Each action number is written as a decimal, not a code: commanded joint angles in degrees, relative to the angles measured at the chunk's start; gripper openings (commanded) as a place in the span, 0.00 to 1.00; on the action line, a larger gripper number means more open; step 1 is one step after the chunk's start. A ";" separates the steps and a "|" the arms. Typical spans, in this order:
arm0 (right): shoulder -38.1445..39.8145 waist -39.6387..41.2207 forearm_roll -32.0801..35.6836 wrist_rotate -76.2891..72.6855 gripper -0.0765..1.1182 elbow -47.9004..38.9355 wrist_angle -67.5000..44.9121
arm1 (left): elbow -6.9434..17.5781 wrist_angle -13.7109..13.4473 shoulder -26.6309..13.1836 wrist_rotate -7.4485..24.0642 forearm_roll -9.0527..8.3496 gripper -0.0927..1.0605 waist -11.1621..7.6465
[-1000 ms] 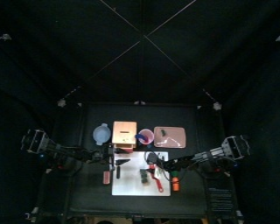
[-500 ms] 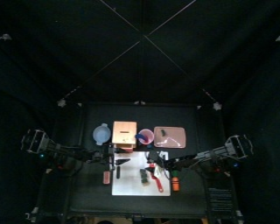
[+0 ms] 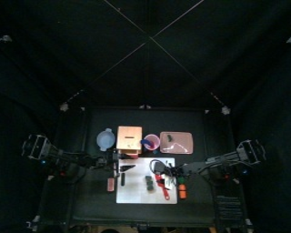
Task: Place sushi on board then cut the sushi with the knife then place the pieces on the plate
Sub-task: Place the 4 sushi pieces on the plate
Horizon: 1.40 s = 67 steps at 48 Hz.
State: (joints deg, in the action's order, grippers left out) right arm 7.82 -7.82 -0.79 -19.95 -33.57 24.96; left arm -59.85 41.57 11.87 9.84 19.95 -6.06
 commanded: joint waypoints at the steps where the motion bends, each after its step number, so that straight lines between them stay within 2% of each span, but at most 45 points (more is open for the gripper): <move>1: -2.20 1.05 -2.11 3.69 0.74 2.90 -1.05 | 0.70 0.26 0.18 0.09 -0.18 0.79 0.18; 8: -6.06 1.93 -0.97 4.92 0.74 5.10 -0.97 | 0.62 0.26 0.18 0.09 -0.18 0.79 0.18; 15: -9.93 2.02 2.90 4.22 0.74 6.59 -0.97 | 0.26 0.26 0.18 0.09 -0.18 0.79 0.18; 25: -13.27 2.55 3.78 4.75 0.74 8.09 -0.97 | 0.09 0.18 0.26 0.00 -0.18 0.79 0.18; 43: -15.47 3.08 3.16 4.75 0.74 8.79 -1.23 | -1.67 0.26 1.05 -0.18 0.44 0.79 -0.09; 67: -17.58 3.16 1.58 4.66 0.74 9.67 -1.32 | -2.20 0.26 1.05 -0.18 0.88 0.79 -0.18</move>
State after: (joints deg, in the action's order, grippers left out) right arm -10.55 -4.92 0.97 -15.29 -25.22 24.08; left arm -62.58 41.48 12.22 9.76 20.83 -6.15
